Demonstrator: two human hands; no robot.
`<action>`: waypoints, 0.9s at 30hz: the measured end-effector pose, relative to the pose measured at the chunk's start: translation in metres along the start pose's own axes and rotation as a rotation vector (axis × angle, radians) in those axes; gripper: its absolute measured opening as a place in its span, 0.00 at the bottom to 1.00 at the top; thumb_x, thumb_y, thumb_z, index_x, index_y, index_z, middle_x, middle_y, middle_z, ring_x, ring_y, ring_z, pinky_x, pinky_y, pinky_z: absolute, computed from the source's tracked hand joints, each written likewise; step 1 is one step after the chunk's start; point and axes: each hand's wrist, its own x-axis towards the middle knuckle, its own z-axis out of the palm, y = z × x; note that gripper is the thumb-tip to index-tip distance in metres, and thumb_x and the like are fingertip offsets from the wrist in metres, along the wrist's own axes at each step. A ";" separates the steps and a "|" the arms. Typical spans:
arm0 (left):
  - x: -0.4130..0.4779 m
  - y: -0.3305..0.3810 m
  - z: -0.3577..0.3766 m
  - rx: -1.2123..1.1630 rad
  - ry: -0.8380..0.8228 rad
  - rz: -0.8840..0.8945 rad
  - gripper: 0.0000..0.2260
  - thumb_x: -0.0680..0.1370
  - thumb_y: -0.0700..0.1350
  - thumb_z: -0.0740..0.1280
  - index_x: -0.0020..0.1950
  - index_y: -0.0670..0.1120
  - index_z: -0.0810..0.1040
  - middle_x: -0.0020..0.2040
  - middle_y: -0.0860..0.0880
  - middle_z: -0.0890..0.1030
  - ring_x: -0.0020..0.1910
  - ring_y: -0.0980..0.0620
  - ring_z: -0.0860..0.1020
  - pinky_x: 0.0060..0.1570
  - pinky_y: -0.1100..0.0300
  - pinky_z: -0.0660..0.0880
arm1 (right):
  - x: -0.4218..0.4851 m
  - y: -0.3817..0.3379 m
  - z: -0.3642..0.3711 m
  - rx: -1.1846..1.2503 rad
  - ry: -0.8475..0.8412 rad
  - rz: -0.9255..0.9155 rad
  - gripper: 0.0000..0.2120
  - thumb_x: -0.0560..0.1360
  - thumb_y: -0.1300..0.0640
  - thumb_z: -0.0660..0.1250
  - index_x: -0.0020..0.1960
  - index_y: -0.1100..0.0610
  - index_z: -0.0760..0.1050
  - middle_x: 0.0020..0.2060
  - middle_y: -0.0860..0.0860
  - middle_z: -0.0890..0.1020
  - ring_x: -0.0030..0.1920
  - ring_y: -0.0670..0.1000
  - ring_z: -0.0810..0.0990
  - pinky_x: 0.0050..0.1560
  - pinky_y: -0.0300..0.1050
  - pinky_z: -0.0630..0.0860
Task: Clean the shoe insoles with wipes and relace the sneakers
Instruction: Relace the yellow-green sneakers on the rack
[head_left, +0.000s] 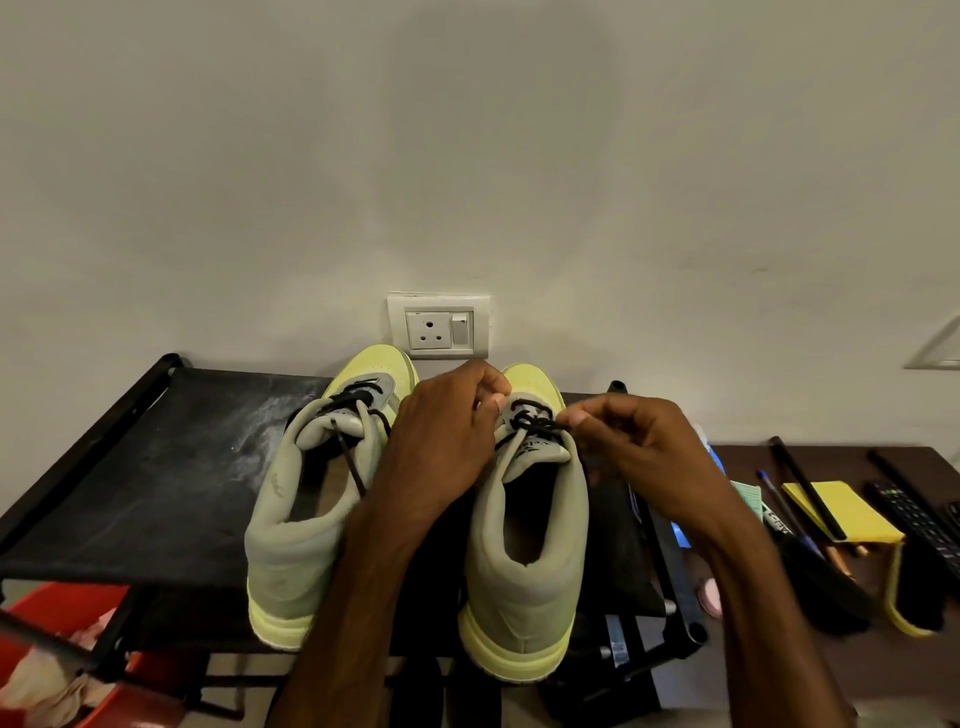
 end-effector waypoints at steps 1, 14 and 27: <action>-0.002 -0.001 -0.006 -0.045 -0.067 -0.033 0.05 0.81 0.46 0.67 0.55 0.52 0.81 0.47 0.56 0.84 0.45 0.57 0.82 0.52 0.53 0.80 | -0.005 -0.004 -0.004 0.050 -0.046 0.048 0.09 0.81 0.57 0.67 0.51 0.60 0.84 0.40 0.57 0.86 0.38 0.53 0.84 0.38 0.45 0.82; -0.015 0.016 -0.047 -0.055 -0.369 -0.111 0.03 0.78 0.47 0.72 0.50 0.52 0.85 0.45 0.56 0.85 0.46 0.60 0.83 0.53 0.61 0.79 | -0.023 -0.016 -0.027 0.025 -0.223 0.069 0.09 0.71 0.56 0.75 0.49 0.58 0.86 0.42 0.53 0.88 0.41 0.48 0.85 0.39 0.39 0.80; -0.014 0.024 -0.047 -0.319 -0.284 -0.367 0.14 0.81 0.40 0.59 0.41 0.41 0.82 0.40 0.48 0.87 0.46 0.47 0.85 0.60 0.44 0.79 | -0.016 -0.023 -0.013 0.354 -0.012 0.203 0.09 0.82 0.64 0.61 0.49 0.67 0.78 0.49 0.64 0.86 0.51 0.64 0.86 0.55 0.58 0.83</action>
